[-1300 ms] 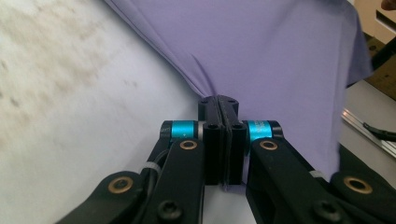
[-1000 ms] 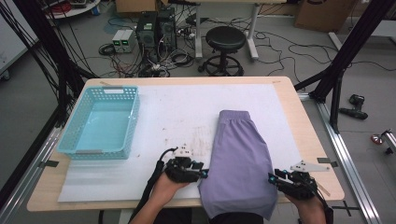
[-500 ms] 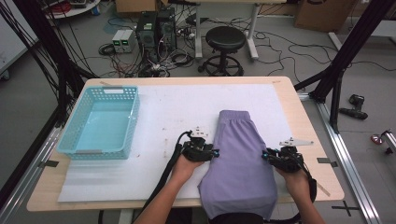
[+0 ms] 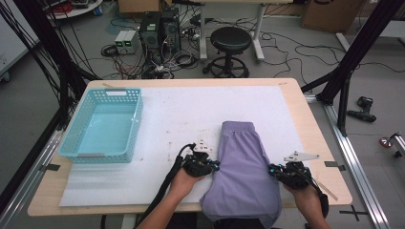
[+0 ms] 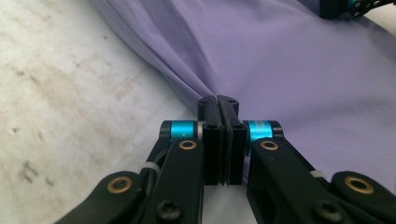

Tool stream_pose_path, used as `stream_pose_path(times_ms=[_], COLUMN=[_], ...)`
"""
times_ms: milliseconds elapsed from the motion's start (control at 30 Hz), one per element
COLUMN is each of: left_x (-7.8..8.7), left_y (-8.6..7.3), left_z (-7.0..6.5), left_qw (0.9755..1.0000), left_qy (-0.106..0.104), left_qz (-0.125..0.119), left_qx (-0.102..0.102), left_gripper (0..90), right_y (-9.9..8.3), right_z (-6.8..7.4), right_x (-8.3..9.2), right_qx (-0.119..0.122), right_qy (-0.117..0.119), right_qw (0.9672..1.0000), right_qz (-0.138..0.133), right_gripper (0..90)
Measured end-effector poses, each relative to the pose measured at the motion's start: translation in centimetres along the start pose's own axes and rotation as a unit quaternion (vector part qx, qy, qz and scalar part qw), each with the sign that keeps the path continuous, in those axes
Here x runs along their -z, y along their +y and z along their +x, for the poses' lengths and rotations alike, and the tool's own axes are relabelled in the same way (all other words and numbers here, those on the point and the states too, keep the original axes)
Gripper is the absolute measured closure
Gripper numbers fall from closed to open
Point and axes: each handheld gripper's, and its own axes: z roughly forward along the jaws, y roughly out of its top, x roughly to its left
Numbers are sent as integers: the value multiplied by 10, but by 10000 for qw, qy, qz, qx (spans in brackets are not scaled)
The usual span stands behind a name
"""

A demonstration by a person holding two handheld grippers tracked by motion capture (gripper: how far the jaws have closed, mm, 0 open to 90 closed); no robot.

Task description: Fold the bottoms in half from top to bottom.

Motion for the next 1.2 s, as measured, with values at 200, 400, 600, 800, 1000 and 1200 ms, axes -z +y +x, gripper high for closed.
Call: stream_pose_path(times_ms=[200,400,600,800,1000,1200], left_x=[1,-12,-34,-41,-42,-41], left_y=[20,39,46,47,46,46], left_z=[26,49,54,56,56,59], left_qw=[9963,9942,9967,9977,9977,9970], left_qy=[-10,-109,-118,81,86,21], left_qz=[-830,-1002,-648,-314,-195,-198], left_qx=[222,382,473,592,640,744], left_gripper=[484,423,394,607,841,878], right_y=[23,59,79,82,88,91], right_z=[-19,-39,-52,-55,-41,-29], right_x=[-6,-27,-52,-75,-81,-81], right_qx=[145,-21,-141,-174,313,690], right_qy=[69,202,437,614,279,89], right_qw=[9988,9981,9984,9980,9990,9974], right_qz=[-455,-578,-315,33,130,186], right_gripper=[376,224,360,507,565,794])
